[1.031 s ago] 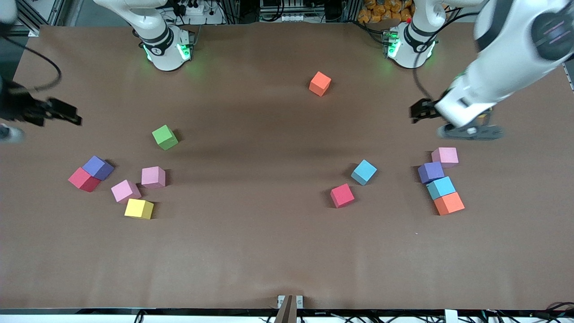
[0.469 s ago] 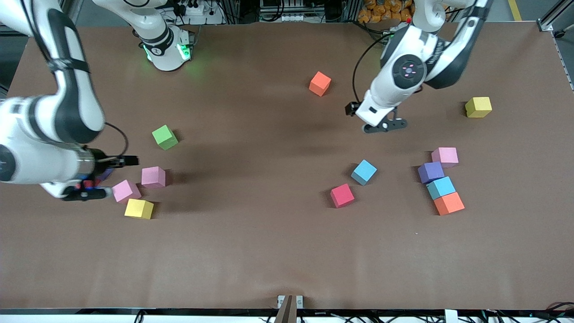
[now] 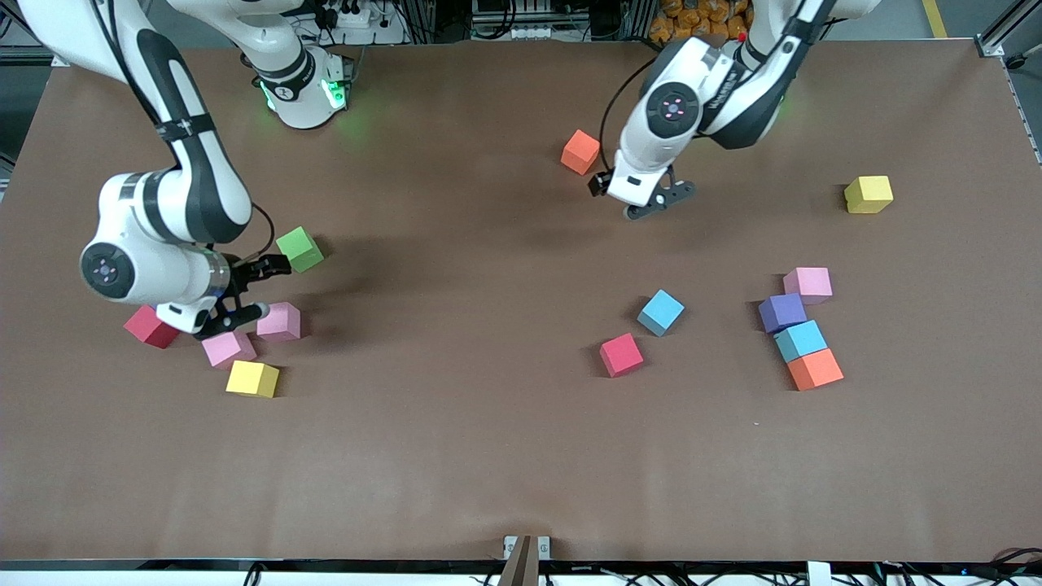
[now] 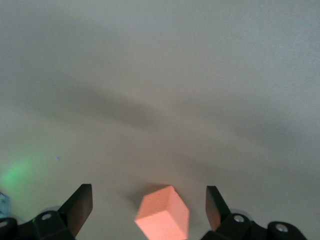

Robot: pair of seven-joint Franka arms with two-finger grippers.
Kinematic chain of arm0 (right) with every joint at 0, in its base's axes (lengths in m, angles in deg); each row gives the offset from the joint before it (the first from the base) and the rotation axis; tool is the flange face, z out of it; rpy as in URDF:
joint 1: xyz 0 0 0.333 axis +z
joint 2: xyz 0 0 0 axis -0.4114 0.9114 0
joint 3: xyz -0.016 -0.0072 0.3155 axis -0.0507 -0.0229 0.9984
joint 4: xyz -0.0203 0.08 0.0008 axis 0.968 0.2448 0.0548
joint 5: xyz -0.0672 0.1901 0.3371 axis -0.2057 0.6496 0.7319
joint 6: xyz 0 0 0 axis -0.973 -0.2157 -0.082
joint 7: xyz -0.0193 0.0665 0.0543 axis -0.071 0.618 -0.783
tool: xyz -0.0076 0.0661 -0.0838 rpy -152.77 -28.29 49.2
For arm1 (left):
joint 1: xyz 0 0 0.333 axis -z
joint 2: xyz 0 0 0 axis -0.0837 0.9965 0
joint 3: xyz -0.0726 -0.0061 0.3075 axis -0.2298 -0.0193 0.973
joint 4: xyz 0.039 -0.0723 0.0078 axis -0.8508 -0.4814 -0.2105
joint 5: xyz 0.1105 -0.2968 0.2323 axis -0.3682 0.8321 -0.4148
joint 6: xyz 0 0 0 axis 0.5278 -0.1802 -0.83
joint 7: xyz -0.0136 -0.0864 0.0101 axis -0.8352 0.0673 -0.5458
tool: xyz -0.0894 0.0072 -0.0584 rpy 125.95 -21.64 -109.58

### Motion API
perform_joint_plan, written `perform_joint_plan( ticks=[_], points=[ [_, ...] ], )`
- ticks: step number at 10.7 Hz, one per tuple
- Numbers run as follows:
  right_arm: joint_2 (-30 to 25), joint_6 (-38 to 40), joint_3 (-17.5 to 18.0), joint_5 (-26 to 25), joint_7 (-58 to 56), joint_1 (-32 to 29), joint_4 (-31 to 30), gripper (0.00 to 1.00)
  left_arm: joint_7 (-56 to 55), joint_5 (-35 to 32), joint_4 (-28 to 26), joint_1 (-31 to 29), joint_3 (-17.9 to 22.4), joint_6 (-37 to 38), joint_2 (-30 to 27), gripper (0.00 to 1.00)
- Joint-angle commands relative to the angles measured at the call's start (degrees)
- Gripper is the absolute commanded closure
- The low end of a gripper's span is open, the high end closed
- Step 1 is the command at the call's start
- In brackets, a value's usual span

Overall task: Form number 2 with 11 blocks
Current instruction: 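Grasp the green block with the right gripper while the left gripper grasps orange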

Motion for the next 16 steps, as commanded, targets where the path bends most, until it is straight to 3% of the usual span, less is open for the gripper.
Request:
perform_joint_plan(
  ticks=[1, 2, 6, 9, 12, 14, 15, 16],
  points=[
    [-9.6, -8.2, 0.0, 1.1, -4.1, 1.9, -14.3, 0.00, -11.9, 1.2, -0.2, 0.5, -4.5, -4.5, 2.5, 0.00],
    [-10.2, -8.8, 0.0, 1.1, -6.4, 1.7, -15.3, 0.00, -17.2, 1.2, -0.2, 1.6, -5.3, -6.6, 3.6, 0.00],
    [-11.0, -27.4, 0.0, 1.1, -15.9, 1.3, -26.8, 0.00, -34.6, 1.2, -0.8, 6.5, -5.5, -13.4, 7.8, 0.00],
    [-10.5, -33.6, 0.0, 1.3, -15.7, 1.3, -30.9, 0.00, -44.6, 1.2, -1.7, 6.8, -5.9, -13.4, 7.7, 0.00],
    [-9.5, -34.9, 0.0, 3.3, -15.4, 1.3, -31.7, 0.00, -44.9, 1.1, -2.7, 7.8, -6.1, -11.9, 7.1, 0.00],
    [-9.6, -34.9, 0.0, 3.3, -15.4, 2.0, -31.3, 0.56, -44.9, 0.6, -5.1, 8.0, -8.4, -12.4, 6.1, 0.00],
    [-9.6, -34.8, 0.0, 3.3, -15.5, 2.8, -30.8, 0.76, -44.9, 0.5, -5.7, 7.9, -8.9, -12.4, 5.8, 0.00],
    [-9.7, -34.1, 0.0, 3.3, -15.2, 5.6, -29.5, 0.84, -44.9, 0.5, -6.4, 7.9, -9.8, -12.6, 5.3, 0.00]
  ],
)
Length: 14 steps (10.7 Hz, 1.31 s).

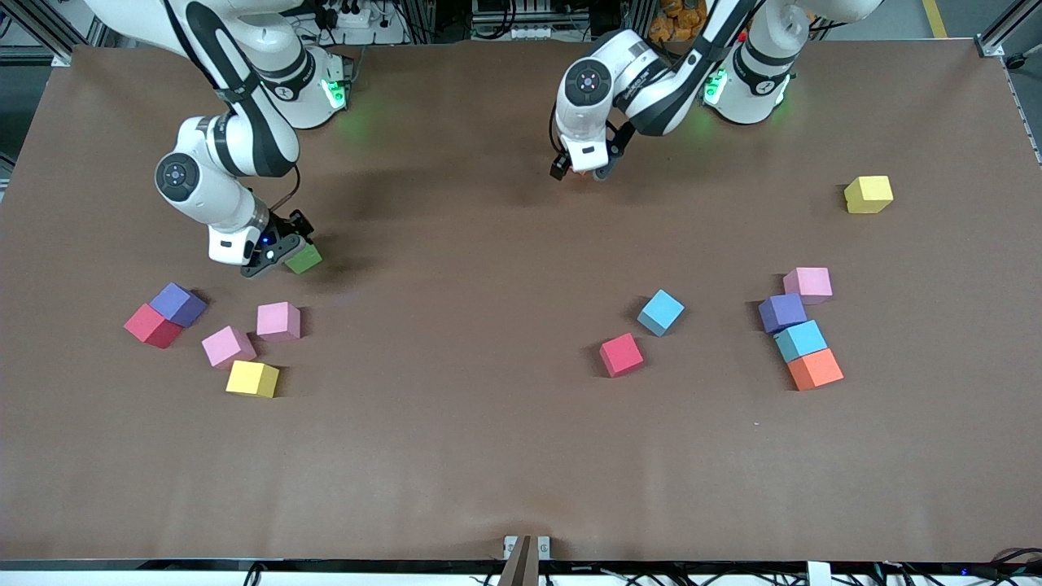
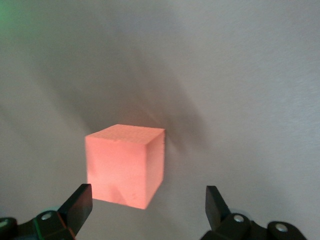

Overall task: Form number 2 with 11 blocks
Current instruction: 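Grasp the green block with the right gripper while the left gripper grasps orange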

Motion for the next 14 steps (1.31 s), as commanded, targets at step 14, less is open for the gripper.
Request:
perform_joint_plan(
  ticks=[14],
  points=[
    [-1.7, 1.3, 0.5, 8.4, 5.1, 32.2, 6.8, 0.86, 0.0, 0.2, -10.0, -0.8, -3.2, -12.3, -2.1, 0.00]
  ],
)
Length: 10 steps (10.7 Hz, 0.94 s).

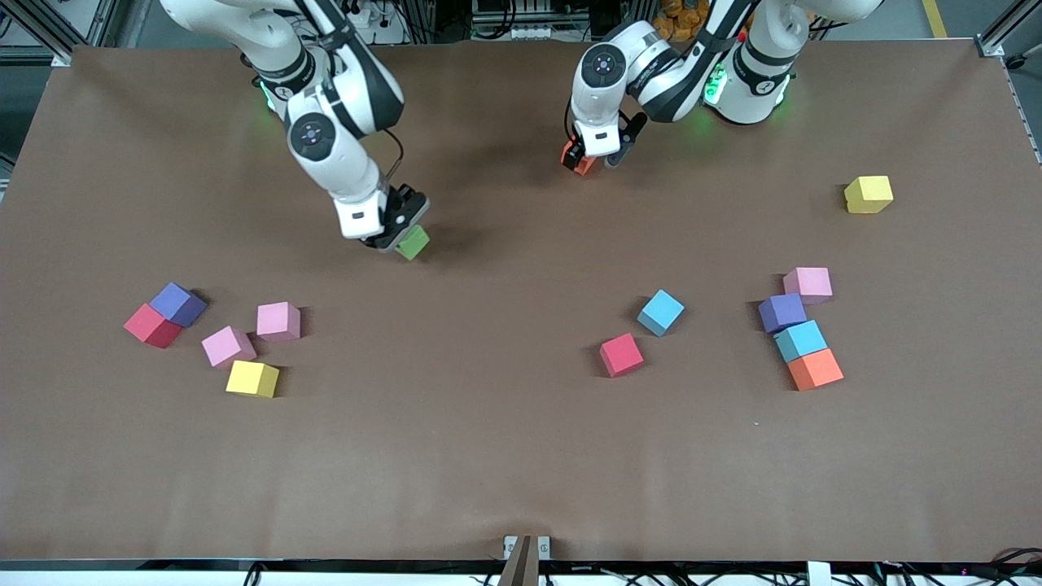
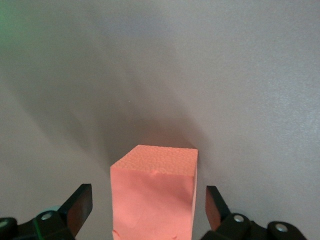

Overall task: Form number 2 with 11 blocks
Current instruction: 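Carry the green block toward the table center with the right gripper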

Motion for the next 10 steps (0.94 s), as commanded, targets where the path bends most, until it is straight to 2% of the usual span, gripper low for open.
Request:
perform_joint_plan(
  ticks=[1, 3, 5, 6, 7, 8, 9, 10],
  points=[
    [-1.4, 0.4, -0.2, 0.2, -3.5, 3.6, -0.5, 0.86, 0.1, 0.2, -0.3, -0.6, -0.8, -1.8, 0.4, 0.00],
    [-1.1, 0.3, -0.2, 0.3, -10.0, 5.7, -0.5, 0.91, 0.1, 0.2, -0.3, -0.6, -0.8, -2.5, 1.3, 0.14],
    [-1.3, 0.3, -0.3, 0.3, -13.1, 7.9, -0.5, 0.91, 0.1, 0.2, -0.3, -0.5, -0.8, -4.0, 2.3, 0.17],
    [-1.3, -0.2, -0.3, 0.1, -13.2, 9.4, -0.5, 0.92, 0.4, 0.2, -0.1, -0.6, -0.8, -4.0, 2.2, 0.39],
    [-1.2, -0.9, -0.3, 0.0, -13.4, 10.8, -0.5, 0.94, 2.1, 0.2, 0.3, -0.5, -0.8, -4.0, 2.1, 0.67],
    [-1.1, -1.6, -0.3, -0.9, -15.0, 11.0, -0.5, 0.94, 4.0, 0.2, 0.5, -0.5, -0.8, -4.0, 2.1, 0.84],
    [-1.2, -2.3, -0.3, -1.8, -17.8, 11.0, -0.5, 0.94, 7.4, 0.2, 1.0, -0.6, -0.8, -3.9, 2.1, 0.88],
    [-1.2, -2.3, -0.3, -1.9, -18.9, 11.2, -0.5, 0.94, 12.1, 0.2, 1.7, -0.9, -0.8, -3.8, 2.2, 0.84]
  ],
)
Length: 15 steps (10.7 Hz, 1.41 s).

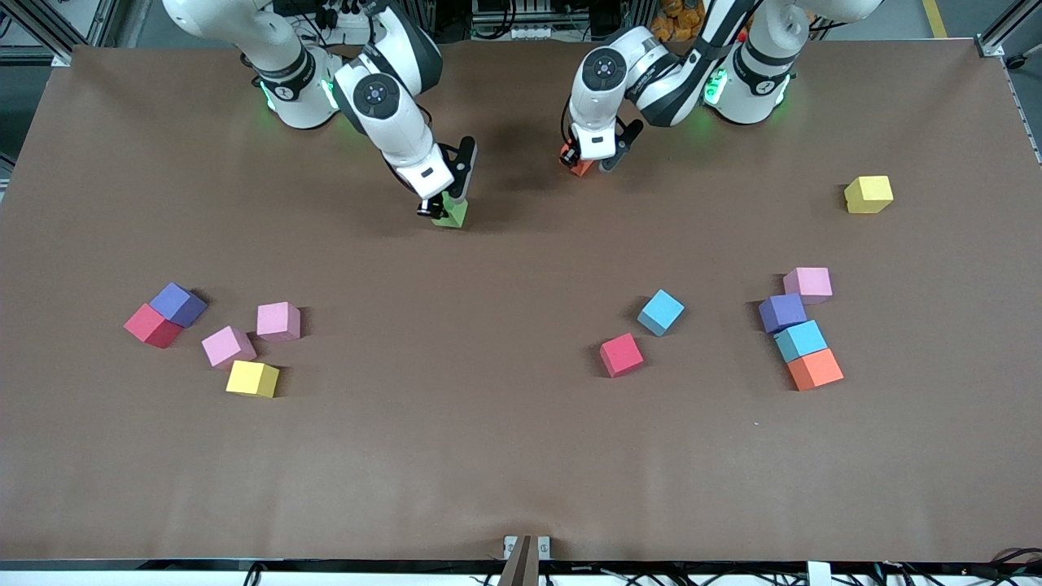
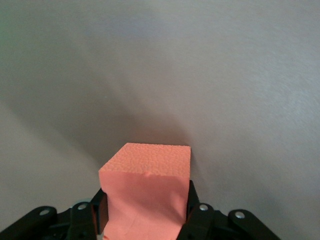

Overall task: Form number 2 with 11 blocks
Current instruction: 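Carry the green block toward the table center with the right gripper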

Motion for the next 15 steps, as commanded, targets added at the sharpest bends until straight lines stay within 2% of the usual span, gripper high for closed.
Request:
perform_joint_plan(
  ticks=[1, 3, 5, 6, 8, 12, 15],
  points=[
    [-1.2, -0.1, -0.5, -1.0, -2.5, 1.0, -0.5, 0.94, 9.2, 0.2, 2.4, -1.6, -0.7, 0.1, 0.2, 0.83],
    [-1.0, 0.4, -0.5, -1.0, -2.1, 1.6, -0.5, 0.95, 19.0, 0.2, 5.3, -1.6, -0.7, 2.2, 0.6, 0.84],
    [-0.7, 0.5, -0.5, -1.0, -1.6, 1.6, -0.2, 0.95, 26.8, 0.2, 10.4, -1.1, -0.6, 5.8, 2.8, 0.84],
    [-0.6, 0.7, -0.5, -0.9, -1.4, 1.6, 0.1, 0.95, 32.2, 0.2, 13.4, -0.8, -0.5, 9.3, 3.9, 0.91],
    [-0.1, 0.7, -0.8, -0.9, -1.3, 0.9, 0.1, 0.95, 39.1, 0.2, 18.1, 0.5, 1.1, 14.1, 6.3, 0.90],
    [0.0, 1.0, -1.2, -1.0, -1.6, -2.6, 0.0, 0.95, 44.2, -0.2, 21.8, 4.7, 4.9, 14.4, 8.0, 0.90],
    [-0.6, 1.1, -1.7, -2.7, -5.2, -9.3, 0.3, 0.95, 45.8, -6.1, 25.5, 7.9, 6.6, 15.5, 11.4, 0.92]
  ],
)
